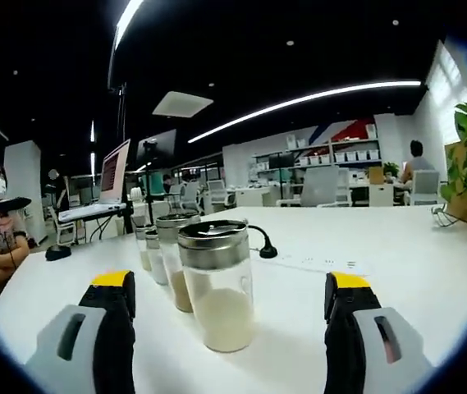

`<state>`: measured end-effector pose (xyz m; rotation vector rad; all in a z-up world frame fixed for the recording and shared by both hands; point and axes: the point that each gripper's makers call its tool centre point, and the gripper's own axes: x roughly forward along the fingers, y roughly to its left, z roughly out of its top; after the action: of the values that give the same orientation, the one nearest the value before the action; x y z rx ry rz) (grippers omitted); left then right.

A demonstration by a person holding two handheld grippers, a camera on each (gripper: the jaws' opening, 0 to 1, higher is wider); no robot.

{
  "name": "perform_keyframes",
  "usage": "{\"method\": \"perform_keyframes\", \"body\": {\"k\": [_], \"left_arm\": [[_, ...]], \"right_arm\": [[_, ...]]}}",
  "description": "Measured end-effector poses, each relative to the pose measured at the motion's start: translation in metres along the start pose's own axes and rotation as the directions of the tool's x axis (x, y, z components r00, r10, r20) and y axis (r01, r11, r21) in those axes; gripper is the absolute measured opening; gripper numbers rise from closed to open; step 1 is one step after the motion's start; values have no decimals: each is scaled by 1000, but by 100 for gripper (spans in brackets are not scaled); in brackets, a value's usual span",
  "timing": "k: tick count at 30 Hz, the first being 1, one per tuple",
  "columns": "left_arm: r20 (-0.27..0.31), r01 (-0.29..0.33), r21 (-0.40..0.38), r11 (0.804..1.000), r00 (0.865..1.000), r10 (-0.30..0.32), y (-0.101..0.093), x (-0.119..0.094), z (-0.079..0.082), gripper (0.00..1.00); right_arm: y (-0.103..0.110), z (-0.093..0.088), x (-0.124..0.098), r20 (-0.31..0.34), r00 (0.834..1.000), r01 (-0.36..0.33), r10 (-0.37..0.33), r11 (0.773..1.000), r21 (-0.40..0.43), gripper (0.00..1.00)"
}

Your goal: Rotate the seasoning bottle until the label or dispensing opening points toward the visible target arrow and the bottle remains upright within the marked orientation range

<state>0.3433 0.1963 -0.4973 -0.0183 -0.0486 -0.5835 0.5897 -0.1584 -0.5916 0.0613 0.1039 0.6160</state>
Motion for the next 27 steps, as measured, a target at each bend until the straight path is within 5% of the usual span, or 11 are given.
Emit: {"method": "perform_keyframes", "body": {"k": [16,20,25,27], "left_arm": [[-23,-24,19,1000,999,24,5,1,-3,90],[-22,-34,15,999,999,34,8,3,-4,90],[-44,-24,-1,1000,999,24,6,5,-10,88],[-7,-24,-44,999,1000,24,6,4,-5,87]], "right_arm": [[11,2,26,51,997,-55,57,998,-41,79],[12,-13,33,-30,998,-61,62,998,17,74],[16,-16,38,-32,998,-58,58,998,1,65],[18,-15,38,-27,998,-64,64,998,12,55]]}}
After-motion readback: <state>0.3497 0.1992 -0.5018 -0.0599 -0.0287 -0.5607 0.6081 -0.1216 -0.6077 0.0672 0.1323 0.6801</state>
